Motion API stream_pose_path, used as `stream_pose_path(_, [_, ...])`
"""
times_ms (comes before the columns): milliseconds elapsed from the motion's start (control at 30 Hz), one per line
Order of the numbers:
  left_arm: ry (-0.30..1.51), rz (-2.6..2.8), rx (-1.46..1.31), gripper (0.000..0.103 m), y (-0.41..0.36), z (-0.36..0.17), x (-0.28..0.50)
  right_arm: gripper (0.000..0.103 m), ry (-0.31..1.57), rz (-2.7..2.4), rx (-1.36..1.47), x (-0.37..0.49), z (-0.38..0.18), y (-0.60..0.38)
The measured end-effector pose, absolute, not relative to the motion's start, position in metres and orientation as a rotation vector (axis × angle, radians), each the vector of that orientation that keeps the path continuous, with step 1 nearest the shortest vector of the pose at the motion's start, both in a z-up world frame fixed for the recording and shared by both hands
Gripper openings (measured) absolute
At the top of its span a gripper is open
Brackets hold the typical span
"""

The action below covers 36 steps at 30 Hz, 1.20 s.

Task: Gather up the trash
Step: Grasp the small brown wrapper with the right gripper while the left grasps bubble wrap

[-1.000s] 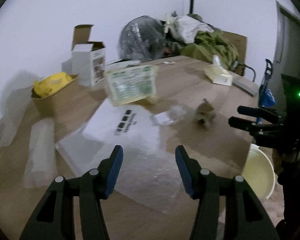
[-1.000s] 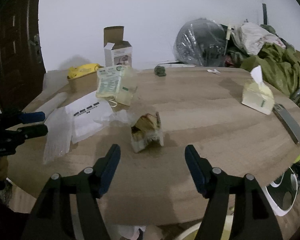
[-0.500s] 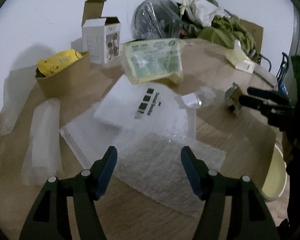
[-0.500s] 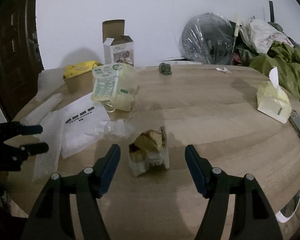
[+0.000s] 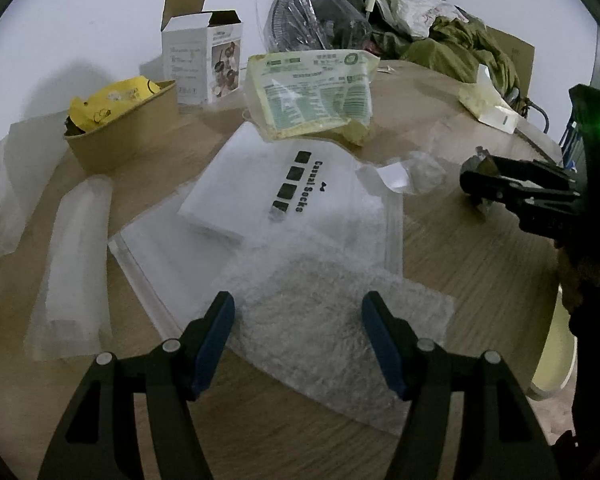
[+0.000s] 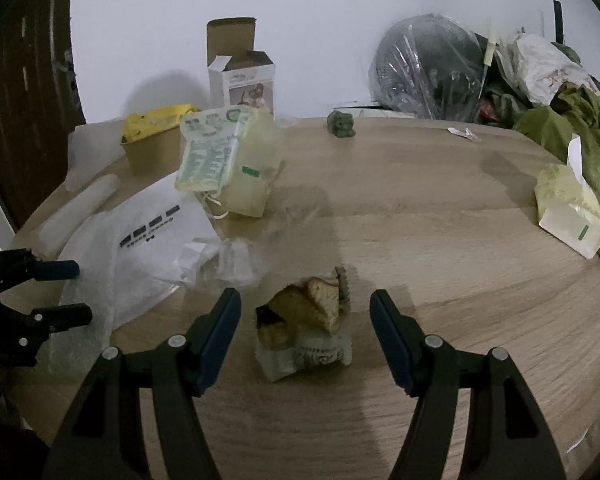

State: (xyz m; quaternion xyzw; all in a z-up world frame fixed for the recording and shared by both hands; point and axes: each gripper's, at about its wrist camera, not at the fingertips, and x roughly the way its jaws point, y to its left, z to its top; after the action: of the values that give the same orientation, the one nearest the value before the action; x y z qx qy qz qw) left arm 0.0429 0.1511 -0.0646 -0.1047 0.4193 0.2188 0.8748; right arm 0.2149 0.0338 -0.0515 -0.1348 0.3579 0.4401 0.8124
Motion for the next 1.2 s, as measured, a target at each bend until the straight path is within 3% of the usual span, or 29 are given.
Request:
stream_pose_path(133, [0.872,0.448,-0.212,0.060,0.150,-0.065,0.043,0.063,0.760,0.942,-0.289,0.214,-0.053,0.033])
stream_pose_path(300, [0.863,0.415,-0.179,0.033,0.141,-0.064,0.045,0.047,0.769,0.940,-0.296,0.211,-0.055,0.031])
stream_pose_path(467, [0.856,0.387,-0.180,0.014,0.136,-0.063,0.045,0.027,0.762,0.937,-0.302,0.206,-0.053,0.027])
stream_pose_path(600, [0.819,0.390,-0.178,0.012,0.133,-0.055,0.040,0.016,0.748,0.931,-0.306,0.202,-0.047,0.021])
stream_pose_path(1200, [0.634,0.390,-0.110,0.011,0.095,-0.002,0.007,0.014,0.657,0.899,-0.288,0.166,-0.013,-0.021])
